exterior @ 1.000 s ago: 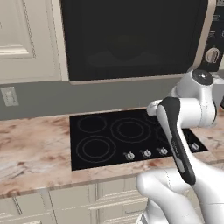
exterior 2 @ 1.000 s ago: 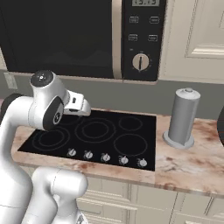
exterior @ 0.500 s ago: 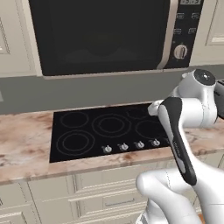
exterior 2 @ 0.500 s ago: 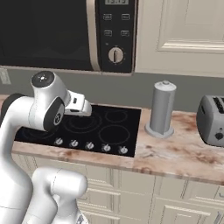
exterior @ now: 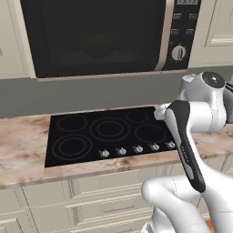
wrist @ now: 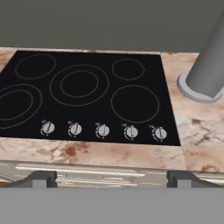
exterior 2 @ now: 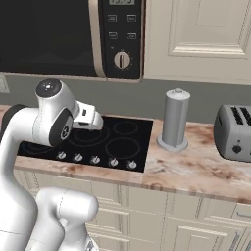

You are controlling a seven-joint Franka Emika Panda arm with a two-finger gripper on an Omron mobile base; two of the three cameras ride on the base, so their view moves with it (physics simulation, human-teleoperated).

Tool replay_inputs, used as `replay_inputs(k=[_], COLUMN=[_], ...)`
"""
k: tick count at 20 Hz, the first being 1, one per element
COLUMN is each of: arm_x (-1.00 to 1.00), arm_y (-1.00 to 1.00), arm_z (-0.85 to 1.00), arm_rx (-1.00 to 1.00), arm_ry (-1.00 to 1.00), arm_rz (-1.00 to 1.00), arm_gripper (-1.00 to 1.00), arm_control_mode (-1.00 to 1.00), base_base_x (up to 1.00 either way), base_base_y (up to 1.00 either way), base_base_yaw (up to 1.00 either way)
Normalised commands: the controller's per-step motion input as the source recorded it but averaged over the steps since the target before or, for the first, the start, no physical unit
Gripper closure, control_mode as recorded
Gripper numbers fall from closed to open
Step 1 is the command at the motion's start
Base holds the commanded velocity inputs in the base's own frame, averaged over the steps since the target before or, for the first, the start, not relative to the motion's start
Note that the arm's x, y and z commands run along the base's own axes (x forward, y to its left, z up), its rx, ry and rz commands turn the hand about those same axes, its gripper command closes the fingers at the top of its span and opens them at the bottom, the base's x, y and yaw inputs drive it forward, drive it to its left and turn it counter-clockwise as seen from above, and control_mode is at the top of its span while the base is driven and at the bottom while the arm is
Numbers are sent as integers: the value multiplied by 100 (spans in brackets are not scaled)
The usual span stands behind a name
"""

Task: The microwave is finished heating the shrimp and garlic. Take the bowl containing the food and place it on the dining counter.

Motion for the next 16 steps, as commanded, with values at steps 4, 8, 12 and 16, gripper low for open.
replay_inputs(k=[4,8,12,16], arm_x=[0,0,-12,-11], arm_y=[0,0,0,0], arm_z=[0,0,10,34], arm_rx=[0,0,0,1], arm_ry=[0,0,-7,-17], arm_rz=[0,0,0,0], arm_gripper=[-100,-100,-100,-100], arm_control_mode=[-100,-100,-100,-100], base_base_x=[0,0,0,0], base_base_y=[0,0,0,0], base_base_yaw=[0,0,0,0])
